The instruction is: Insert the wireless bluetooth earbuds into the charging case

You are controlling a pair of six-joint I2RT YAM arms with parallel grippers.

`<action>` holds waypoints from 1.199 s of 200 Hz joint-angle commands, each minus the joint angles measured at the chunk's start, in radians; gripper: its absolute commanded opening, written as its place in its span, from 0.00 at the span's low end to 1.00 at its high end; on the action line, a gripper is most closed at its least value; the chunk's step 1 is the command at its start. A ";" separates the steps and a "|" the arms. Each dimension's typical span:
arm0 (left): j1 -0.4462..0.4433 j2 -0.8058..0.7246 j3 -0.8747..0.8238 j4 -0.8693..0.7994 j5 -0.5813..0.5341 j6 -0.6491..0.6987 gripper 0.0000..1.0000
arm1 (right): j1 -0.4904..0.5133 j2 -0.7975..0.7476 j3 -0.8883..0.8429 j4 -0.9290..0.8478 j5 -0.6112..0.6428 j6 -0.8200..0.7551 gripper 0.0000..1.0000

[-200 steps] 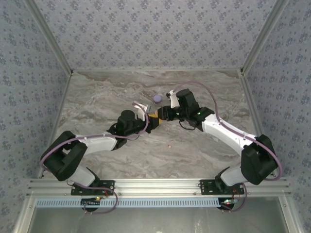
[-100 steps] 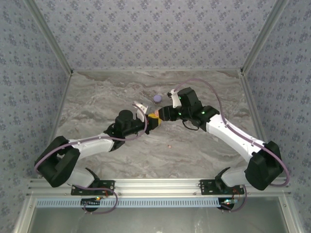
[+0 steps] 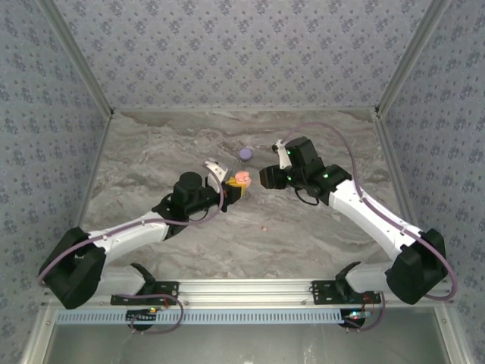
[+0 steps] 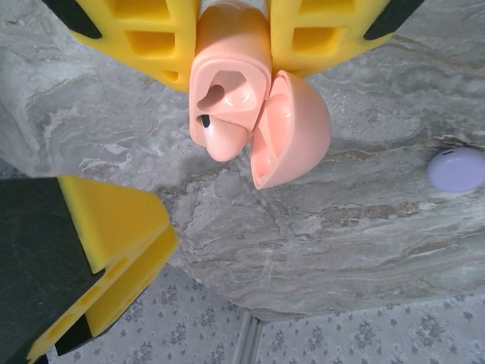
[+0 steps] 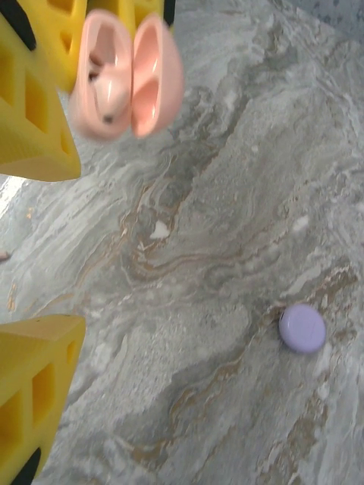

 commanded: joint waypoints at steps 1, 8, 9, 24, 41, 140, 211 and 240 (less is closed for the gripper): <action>-0.005 -0.067 -0.005 -0.074 -0.037 0.054 0.12 | -0.016 -0.036 -0.038 -0.077 0.020 -0.044 0.52; -0.005 -0.081 -0.005 -0.090 -0.044 0.060 0.12 | -0.019 -0.040 -0.049 -0.088 0.016 -0.049 0.52; -0.005 -0.082 -0.005 -0.092 -0.045 0.061 0.12 | -0.019 -0.040 -0.051 -0.089 0.014 -0.051 0.52; -0.005 -0.106 -0.006 -0.120 -0.052 0.070 0.12 | -0.021 -0.042 -0.070 -0.117 -0.002 -0.064 0.52; -0.005 -0.130 -0.005 -0.148 -0.056 0.075 0.12 | -0.020 -0.045 -0.097 -0.140 -0.005 -0.058 0.51; -0.006 -0.187 0.015 -0.251 -0.080 0.089 0.12 | 0.088 -0.066 -0.297 -0.098 -0.155 0.003 0.41; -0.006 -0.191 0.013 -0.256 -0.094 0.091 0.12 | 0.206 0.070 -0.307 -0.011 -0.181 0.042 0.32; -0.006 -0.193 0.011 -0.258 -0.094 0.087 0.12 | 0.224 0.140 -0.294 0.016 -0.138 0.071 0.26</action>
